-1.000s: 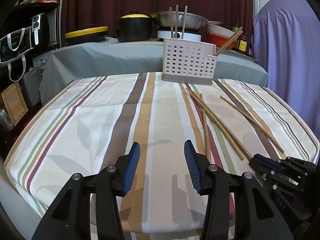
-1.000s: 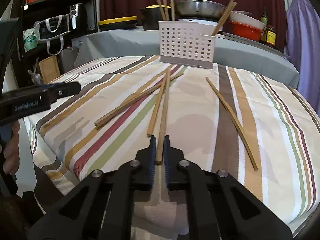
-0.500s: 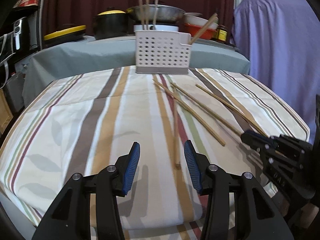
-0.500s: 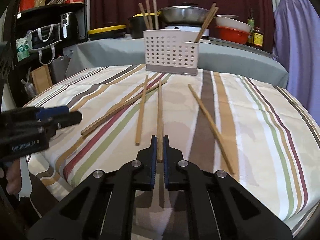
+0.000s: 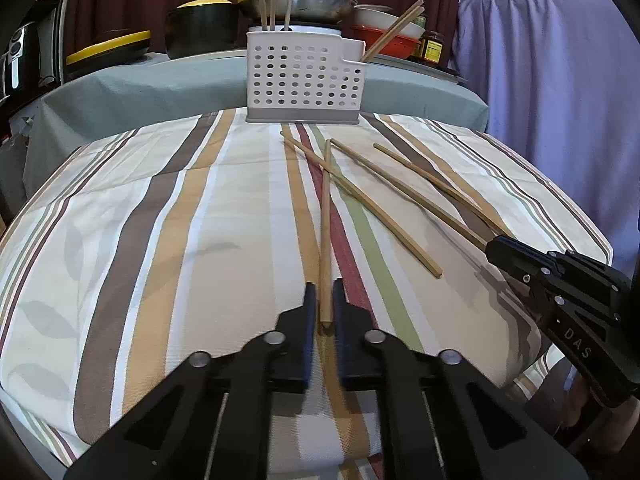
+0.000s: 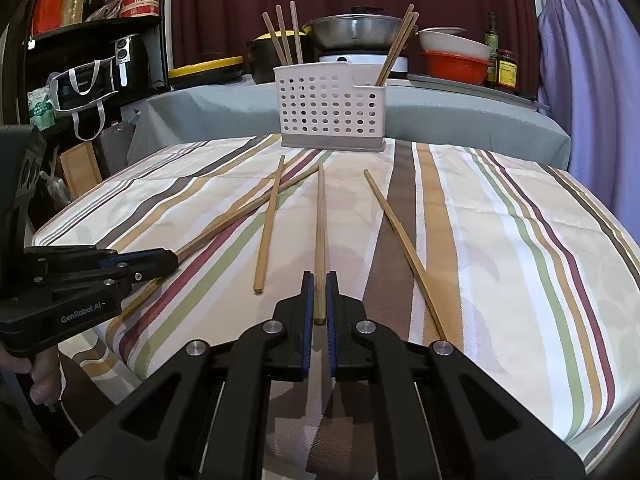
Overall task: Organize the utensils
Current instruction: 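Close the right tool on a chopstick while the left tool grasps another, then lift the right tool's chopstick over the white holder while the left tool carries its own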
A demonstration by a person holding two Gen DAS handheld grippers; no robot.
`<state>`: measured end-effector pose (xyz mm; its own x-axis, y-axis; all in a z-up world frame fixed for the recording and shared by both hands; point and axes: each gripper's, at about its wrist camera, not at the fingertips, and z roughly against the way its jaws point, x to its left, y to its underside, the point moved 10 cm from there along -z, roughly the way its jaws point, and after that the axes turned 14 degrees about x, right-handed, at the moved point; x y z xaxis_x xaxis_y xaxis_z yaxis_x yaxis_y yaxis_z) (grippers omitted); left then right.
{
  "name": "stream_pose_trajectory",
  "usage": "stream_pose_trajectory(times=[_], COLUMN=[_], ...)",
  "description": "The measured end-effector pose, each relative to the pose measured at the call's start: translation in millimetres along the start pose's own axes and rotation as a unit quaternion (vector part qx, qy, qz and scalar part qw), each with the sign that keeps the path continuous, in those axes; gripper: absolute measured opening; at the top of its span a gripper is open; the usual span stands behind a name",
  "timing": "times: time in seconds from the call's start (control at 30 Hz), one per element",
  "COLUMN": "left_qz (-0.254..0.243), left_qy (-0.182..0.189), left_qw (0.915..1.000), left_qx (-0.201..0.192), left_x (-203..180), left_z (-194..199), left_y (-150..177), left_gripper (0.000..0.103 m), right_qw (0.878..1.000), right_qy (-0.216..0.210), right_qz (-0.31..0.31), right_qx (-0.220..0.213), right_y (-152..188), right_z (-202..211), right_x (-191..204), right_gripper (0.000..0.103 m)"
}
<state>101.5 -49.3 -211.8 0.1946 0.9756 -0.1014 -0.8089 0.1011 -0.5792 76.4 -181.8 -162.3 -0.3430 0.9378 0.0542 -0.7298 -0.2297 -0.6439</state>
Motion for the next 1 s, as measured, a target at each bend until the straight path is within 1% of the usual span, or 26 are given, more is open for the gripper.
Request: stream_pose_trajectory(times=[0.33, 0.5, 0.6, 0.7, 1.0], left_qz=[0.012, 0.001, -0.013, -0.015, -0.011], left_qy=[-0.004, -0.006, -0.01, -0.008, -0.015], left_qw=[0.9999, 0.9999, 0.9994, 0.9992, 0.9983], left_qx=[-0.008, -0.014, -0.029, -0.037, -0.055], left_x=[11.9, 9.8, 2.5, 1.5, 3.9], left_z=[6.6, 11.6, 22.1, 29.0, 42.7], left_y=[-4.1, -12.5, -19.8, -24.4, -32.7], left_gripper=[0.007, 0.007, 0.007, 0.007, 0.007], right_qw=[1.0, 1.0, 1.0, 1.0, 0.998], right_qy=[0.002, 0.003, 0.006, 0.009, 0.018], right_qz=[0.005, 0.006, 0.008, 0.006, 0.006], right_qx=[-0.007, -0.01, -0.015, -0.019, -0.054], right_y=[-2.7, -4.8, -6.7, -8.9, -22.8], right_z=[4.5, 7.1, 9.7, 13.2, 35.3], right_x=[2.1, 1.5, 0.8, -0.6, -5.5], right_gripper=[0.006, 0.006, 0.006, 0.006, 0.006])
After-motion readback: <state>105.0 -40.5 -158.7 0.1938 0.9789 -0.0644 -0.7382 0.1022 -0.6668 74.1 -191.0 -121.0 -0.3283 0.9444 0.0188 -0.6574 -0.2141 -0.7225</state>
